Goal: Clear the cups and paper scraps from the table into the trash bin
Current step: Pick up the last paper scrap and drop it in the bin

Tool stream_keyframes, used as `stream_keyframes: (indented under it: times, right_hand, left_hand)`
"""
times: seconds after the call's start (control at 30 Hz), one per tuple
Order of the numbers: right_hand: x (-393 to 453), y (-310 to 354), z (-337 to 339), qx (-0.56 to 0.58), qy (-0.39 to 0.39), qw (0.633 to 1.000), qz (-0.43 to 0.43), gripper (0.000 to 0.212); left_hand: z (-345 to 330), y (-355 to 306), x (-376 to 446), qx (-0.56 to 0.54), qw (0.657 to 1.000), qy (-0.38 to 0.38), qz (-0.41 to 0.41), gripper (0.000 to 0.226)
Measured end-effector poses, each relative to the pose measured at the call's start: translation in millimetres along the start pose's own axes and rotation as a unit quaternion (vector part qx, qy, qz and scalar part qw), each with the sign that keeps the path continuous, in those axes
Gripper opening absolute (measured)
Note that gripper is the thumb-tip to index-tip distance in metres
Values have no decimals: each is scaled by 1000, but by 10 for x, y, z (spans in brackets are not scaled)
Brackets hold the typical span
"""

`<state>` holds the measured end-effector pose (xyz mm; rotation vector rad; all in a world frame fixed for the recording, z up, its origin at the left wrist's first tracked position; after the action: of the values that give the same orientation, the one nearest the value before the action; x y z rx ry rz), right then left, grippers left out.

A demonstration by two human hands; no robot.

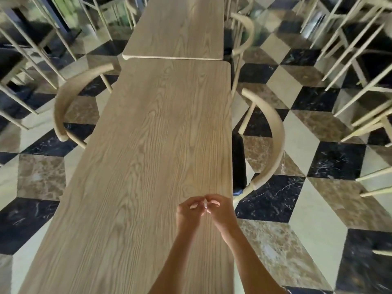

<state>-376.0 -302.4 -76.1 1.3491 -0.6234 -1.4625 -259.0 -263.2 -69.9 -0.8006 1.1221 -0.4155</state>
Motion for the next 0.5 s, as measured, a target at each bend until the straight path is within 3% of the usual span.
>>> stream_keyframes:
  times: [0.23, 0.4, 0.5]
  right_hand:
    - [-544, 309, 630, 30, -117, 992, 46, 42]
    - [-1210, 232, 1396, 15, -215, 974, 72, 25]
    - [-1751, 57, 1898, 32, -281, 956, 78, 31]
  left_hand:
    - [-364, -384, -518, 58, 989, 76, -109, 13]
    - [-989, -457, -1176, 104, 964, 167, -181, 12]
    - [-1424, -370, -1711, 127, 944, 228, -203, 15]
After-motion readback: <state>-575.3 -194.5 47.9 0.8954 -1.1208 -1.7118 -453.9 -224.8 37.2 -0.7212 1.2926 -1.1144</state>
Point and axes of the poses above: each hand's wrist, its own x-axis towards the middle knuckle, its own z-axis out of the back of the hand, y = z × x, the point moved 5 cm from there along x, towards the middle knuckle, and after that the axes turned 8 degrees about z, right-handed, at the moved point
